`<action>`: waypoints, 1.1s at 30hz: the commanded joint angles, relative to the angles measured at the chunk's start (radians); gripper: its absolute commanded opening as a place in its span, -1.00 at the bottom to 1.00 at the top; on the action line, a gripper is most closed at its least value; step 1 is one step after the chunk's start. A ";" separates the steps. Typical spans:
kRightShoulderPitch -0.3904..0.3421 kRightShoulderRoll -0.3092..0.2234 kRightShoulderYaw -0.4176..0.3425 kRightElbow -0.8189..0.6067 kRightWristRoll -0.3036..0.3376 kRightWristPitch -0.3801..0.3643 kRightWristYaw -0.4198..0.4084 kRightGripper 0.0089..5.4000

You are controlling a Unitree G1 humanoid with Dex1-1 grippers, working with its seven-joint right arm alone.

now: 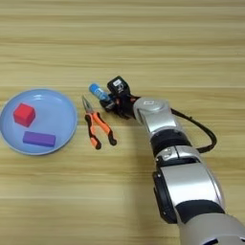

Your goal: Move the objects on the table

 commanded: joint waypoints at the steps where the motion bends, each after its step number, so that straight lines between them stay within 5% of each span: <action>1: -0.099 -0.036 -0.020 -0.071 0.010 -0.015 -0.013 -0.48; 16: -0.047 -0.028 -0.045 -0.314 0.051 0.065 0.026 -0.48; 33: 0.162 0.036 0.060 -0.979 0.142 0.379 0.123 -0.48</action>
